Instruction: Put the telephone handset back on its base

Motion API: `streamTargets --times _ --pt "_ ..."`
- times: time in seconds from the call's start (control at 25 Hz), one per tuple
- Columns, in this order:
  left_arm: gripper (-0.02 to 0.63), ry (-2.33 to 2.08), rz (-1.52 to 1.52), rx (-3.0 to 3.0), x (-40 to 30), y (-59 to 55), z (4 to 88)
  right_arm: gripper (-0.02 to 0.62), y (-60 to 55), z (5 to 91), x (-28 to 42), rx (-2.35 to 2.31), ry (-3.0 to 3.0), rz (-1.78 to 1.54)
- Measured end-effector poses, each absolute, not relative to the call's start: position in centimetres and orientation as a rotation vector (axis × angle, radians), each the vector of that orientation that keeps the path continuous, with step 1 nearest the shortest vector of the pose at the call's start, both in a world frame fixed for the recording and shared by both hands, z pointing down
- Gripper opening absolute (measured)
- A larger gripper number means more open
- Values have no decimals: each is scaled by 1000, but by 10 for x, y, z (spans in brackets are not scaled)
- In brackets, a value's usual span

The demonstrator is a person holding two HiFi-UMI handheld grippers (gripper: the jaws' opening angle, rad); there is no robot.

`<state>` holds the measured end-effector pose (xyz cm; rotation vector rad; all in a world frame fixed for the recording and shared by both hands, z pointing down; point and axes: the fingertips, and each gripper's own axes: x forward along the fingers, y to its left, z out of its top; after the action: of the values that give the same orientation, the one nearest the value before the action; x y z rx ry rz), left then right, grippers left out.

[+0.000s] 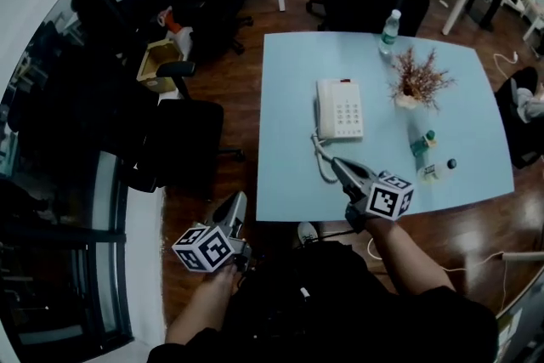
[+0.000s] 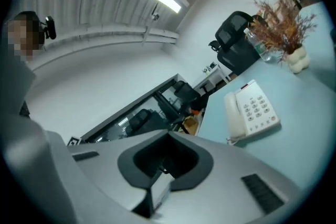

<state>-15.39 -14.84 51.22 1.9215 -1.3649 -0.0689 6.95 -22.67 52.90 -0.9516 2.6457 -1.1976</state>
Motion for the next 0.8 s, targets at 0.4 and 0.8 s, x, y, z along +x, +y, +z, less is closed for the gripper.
streamTargets --times 0.4,0.8 --pt "0 -1191 133 2232 -89 -95 503 3 -88 507 116 -1108 2504 -1198" --pt "0 -1112 152 2223 -90 -38 518 3 -4 509 122 -1242 2517 -1105"
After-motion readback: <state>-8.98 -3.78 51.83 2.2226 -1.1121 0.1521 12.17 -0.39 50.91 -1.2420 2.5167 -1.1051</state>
